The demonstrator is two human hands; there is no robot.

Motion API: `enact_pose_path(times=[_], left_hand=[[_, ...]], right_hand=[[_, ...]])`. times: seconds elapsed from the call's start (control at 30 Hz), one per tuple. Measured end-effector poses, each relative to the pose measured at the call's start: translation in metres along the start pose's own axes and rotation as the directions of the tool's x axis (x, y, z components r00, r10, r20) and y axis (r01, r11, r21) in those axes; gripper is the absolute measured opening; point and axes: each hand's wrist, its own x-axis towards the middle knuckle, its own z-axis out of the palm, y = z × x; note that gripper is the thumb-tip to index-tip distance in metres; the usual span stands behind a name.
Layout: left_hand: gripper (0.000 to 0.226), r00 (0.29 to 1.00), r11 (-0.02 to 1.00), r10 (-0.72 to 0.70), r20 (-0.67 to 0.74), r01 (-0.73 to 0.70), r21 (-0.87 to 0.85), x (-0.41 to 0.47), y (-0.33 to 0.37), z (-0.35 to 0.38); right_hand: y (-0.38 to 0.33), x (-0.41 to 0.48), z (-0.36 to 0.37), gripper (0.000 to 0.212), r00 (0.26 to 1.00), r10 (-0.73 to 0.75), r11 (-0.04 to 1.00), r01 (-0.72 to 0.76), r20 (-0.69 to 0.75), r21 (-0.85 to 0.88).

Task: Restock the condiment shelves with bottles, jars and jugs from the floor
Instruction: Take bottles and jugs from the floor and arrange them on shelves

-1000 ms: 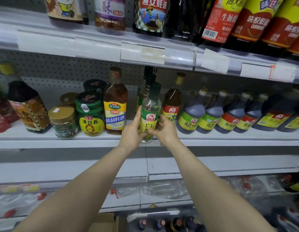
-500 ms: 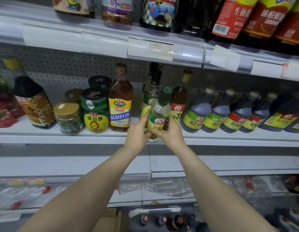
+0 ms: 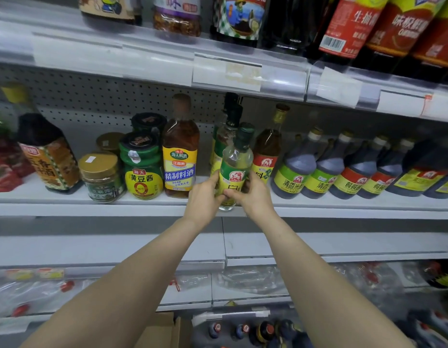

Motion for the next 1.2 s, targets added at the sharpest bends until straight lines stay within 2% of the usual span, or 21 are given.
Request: enact_pose_path(times=[0.23,0.57,0.77,1.03,1.2], left_hand=[[0.073,0.999,0.999,-0.045,0.007,0.045,0.002,0.006,-0.005,-0.002],[0.066,1.000,0.998,-0.029,0.005,0.029,0.049,0.017,-0.007,-0.003],[0.065,1.000,0.999,-0.019,0.018,0.020,-0.040,0.020,-0.008,-0.006],[0.059,0.999,0.998,-0.035,0.012,0.036,-0.060,0.027,-0.009,-0.007],[0.057,0.998,0.998,-0.061,0.006,0.061,0.004,0.029,-0.009,-0.004]], right_hand=[[0.002,0.011,0.010,0.052,1.000,0.025,0.999,-0.025,0.005,0.041],[0.001,0.022,0.014,0.050,1.000,0.025,1.000,-0.026,0.013,0.011],[-0.001,0.027,0.015,0.051,0.999,0.034,0.999,-0.034,0.019,-0.017],[-0.007,0.032,0.019,0.049,1.000,0.024,0.998,-0.023,0.004,-0.062],[-0.008,0.032,0.020,0.048,0.999,0.037,0.996,-0.036,0.006,-0.079]])
